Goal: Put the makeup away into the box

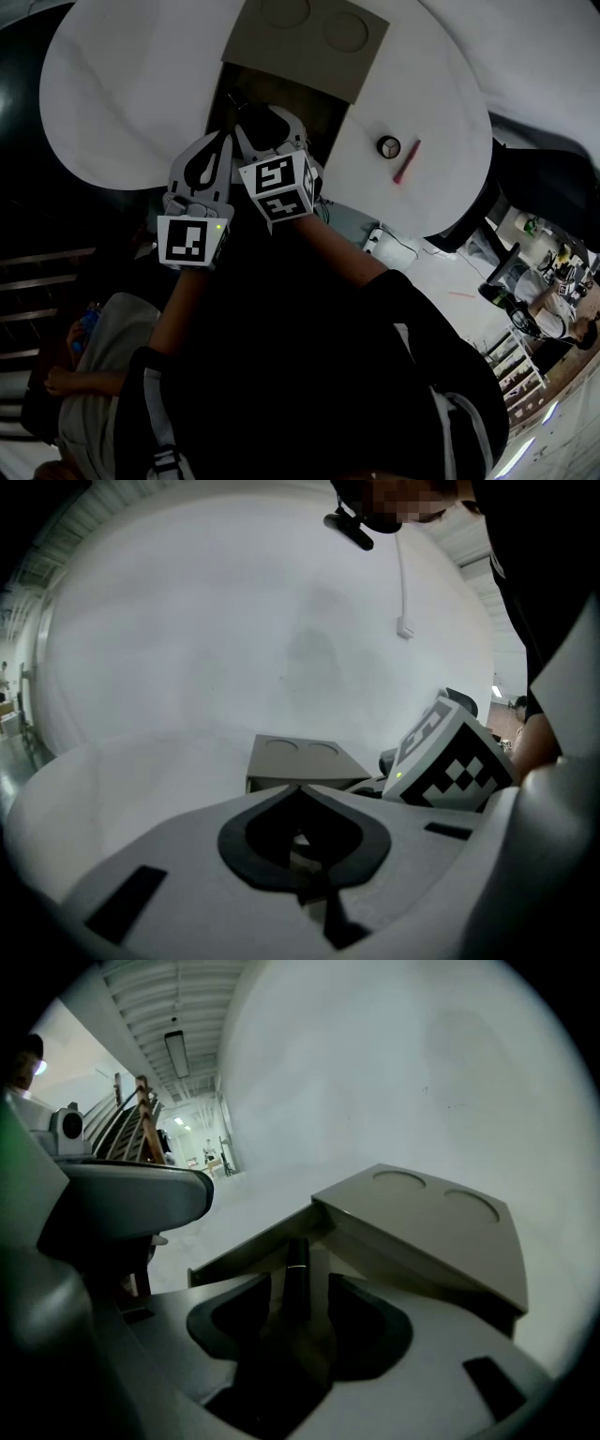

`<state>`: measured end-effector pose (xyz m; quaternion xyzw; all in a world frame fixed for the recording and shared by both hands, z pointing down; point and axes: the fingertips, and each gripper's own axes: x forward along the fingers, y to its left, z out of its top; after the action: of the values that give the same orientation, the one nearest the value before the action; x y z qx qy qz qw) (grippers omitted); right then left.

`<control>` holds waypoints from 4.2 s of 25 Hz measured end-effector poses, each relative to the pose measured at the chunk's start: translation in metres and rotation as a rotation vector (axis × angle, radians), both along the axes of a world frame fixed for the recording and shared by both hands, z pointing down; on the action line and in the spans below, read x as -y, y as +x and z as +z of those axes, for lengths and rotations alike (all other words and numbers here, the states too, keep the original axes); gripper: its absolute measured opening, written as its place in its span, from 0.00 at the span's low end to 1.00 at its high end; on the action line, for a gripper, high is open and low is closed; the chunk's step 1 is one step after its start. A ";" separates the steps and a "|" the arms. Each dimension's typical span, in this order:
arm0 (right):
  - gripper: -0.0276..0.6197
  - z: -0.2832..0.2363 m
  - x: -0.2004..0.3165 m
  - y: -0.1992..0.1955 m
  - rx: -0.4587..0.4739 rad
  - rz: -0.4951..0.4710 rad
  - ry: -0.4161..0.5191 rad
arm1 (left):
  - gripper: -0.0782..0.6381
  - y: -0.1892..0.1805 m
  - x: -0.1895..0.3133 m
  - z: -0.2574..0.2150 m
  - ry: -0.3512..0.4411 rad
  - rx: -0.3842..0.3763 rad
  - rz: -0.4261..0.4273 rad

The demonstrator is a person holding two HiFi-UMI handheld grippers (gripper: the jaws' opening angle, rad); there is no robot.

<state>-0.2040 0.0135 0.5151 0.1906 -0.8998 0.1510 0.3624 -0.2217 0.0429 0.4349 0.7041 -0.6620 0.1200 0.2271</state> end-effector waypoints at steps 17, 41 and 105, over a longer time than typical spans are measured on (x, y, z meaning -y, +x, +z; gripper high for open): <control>0.08 -0.082 0.030 0.048 0.155 0.130 0.199 | 0.11 0.038 0.014 -0.027 0.043 0.023 0.108; 0.08 -0.130 0.059 0.205 0.178 0.431 0.316 | 0.11 0.155 0.068 -0.050 0.096 0.001 0.392; 0.40 -0.019 0.078 0.263 -0.042 0.505 0.080 | 0.11 0.200 0.088 -0.014 0.033 -0.020 0.466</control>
<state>0.0585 -0.0641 0.4959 0.4265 -0.8211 0.1970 0.3242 -0.0218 -0.0449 0.4209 0.8427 -0.4812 0.1510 0.1883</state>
